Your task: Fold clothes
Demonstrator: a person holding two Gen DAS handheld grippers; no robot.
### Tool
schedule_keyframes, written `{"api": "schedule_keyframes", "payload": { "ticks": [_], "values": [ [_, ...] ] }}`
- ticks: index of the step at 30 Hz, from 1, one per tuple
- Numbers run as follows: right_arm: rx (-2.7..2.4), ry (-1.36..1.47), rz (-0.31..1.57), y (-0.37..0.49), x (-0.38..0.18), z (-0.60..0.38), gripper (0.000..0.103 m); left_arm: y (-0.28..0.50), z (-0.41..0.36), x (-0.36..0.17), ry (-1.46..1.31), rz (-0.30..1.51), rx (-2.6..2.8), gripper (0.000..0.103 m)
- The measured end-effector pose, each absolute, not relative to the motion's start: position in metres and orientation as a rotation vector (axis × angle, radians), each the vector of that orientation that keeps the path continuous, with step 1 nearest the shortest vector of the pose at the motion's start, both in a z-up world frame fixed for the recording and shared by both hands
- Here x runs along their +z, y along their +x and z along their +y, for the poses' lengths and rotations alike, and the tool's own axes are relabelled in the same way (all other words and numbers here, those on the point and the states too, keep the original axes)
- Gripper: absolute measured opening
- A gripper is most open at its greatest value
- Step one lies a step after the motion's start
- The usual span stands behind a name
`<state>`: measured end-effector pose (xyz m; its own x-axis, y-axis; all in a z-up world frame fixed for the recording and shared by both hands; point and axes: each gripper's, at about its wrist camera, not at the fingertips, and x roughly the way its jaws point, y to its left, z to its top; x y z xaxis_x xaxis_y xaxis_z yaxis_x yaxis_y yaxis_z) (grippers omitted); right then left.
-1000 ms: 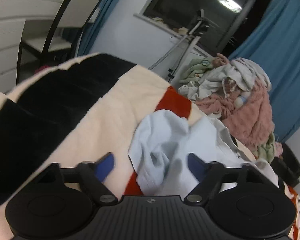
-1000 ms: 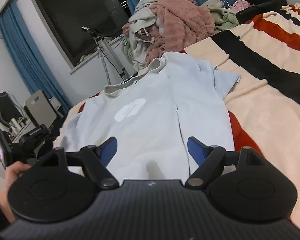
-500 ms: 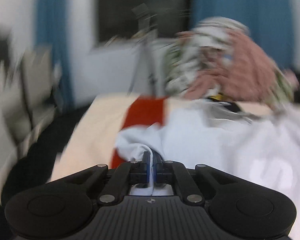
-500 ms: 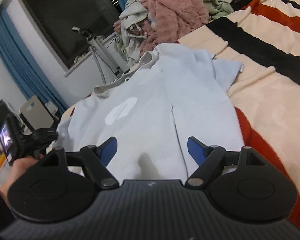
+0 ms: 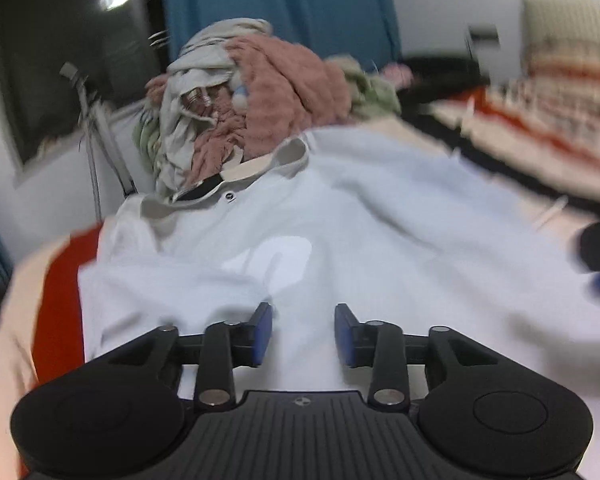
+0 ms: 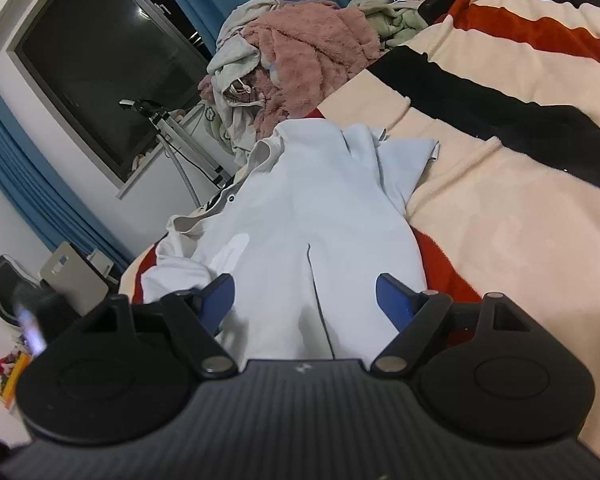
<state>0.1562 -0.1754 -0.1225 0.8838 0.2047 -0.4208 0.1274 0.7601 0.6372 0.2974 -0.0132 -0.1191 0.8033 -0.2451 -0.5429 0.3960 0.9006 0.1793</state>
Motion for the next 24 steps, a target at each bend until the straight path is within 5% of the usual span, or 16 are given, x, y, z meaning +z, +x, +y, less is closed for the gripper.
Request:
{"api": "schedule_keyframes", "payload": {
  "ticks": [11, 15, 19, 24],
  "values": [
    [0.045, 0.724, 0.517, 0.157, -0.127, -0.171, 0.08, 0.282, 0.102, -0.097, 0.064, 0.536, -0.117, 0.039],
    [0.034, 0.699, 0.521, 0.158, -0.128, -0.171, 0.08, 0.316, 0.103, -0.1, 0.142, 0.56, -0.085, 0.04],
    [0.026, 0.687, 0.531, 0.162, -0.131, -0.17, 0.08, 0.335, 0.1, -0.097, 0.178, 0.535, -0.106, 0.053],
    [0.03, 0.648, 0.541, 0.168, -0.136, -0.164, 0.08, 0.366, 0.088, -0.113, 0.305, 0.608, -0.103, 0.048]
  ]
}}
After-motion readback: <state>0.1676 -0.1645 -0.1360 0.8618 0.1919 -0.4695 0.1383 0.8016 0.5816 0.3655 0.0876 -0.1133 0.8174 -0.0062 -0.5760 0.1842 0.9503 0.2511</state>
